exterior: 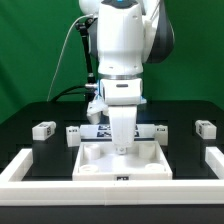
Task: Assemble one leg
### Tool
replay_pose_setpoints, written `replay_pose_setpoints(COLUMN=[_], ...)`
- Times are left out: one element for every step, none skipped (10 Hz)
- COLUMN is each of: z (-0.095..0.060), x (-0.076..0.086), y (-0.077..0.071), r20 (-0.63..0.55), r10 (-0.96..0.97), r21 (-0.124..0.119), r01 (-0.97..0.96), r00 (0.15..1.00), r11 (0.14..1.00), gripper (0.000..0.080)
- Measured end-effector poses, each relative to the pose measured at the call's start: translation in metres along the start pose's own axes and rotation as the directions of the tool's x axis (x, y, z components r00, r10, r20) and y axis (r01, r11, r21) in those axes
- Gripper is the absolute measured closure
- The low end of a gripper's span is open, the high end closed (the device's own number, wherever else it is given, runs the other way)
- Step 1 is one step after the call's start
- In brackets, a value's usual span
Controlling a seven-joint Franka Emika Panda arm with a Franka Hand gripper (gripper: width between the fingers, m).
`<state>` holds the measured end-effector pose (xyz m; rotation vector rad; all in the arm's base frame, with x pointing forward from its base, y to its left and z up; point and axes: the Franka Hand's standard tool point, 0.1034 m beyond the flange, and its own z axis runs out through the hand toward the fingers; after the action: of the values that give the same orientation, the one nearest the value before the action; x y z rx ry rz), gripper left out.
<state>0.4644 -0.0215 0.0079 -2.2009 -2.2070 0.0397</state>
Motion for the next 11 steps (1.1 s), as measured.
replay_pose_setpoints(z=[0.0,0.0,0.0,0.0,0.0,0.001,0.001,0.0,-0.001,-0.002,-0.003], x=[0.0,0.0,0.0,0.002,0.013,0.026,0.038,0.05,0.067,0.081,0.094], y=[0.0,0.0,0.0,0.0,0.0,0.001,0.002,0.002,0.001,0.001,0.005], r20=[0.0,0.0,0.0,-0.001,-0.009,-0.019,-0.028,-0.034,-0.041,-0.045,-0.048], r10=[0.001,0.001,0.001,-0.002,-0.021,-0.042,-0.055,-0.059,-0.056,-0.044,-0.029], r21=[0.0,0.0,0.0,0.0,0.001,-0.001,-0.004,-0.005,-0.005,-0.003,-0.005], r01=[-0.001,-0.001,-0.001,0.002,0.021,0.042,0.055,0.059,0.056,0.044,0.029], r00=[1.0,1.0,1.0,1.0,1.0,0.999,0.998,0.998,0.998,0.998,0.998], r11=[1.0,1.0,1.0,1.0,1.0,0.999,0.998,0.998,0.998,0.999,1.0], gripper=[0.0739,0.0739,0.0739,0.0739,0.0739,0.0739,0.0739,0.0739,0.0739,0.0739,0.0739])
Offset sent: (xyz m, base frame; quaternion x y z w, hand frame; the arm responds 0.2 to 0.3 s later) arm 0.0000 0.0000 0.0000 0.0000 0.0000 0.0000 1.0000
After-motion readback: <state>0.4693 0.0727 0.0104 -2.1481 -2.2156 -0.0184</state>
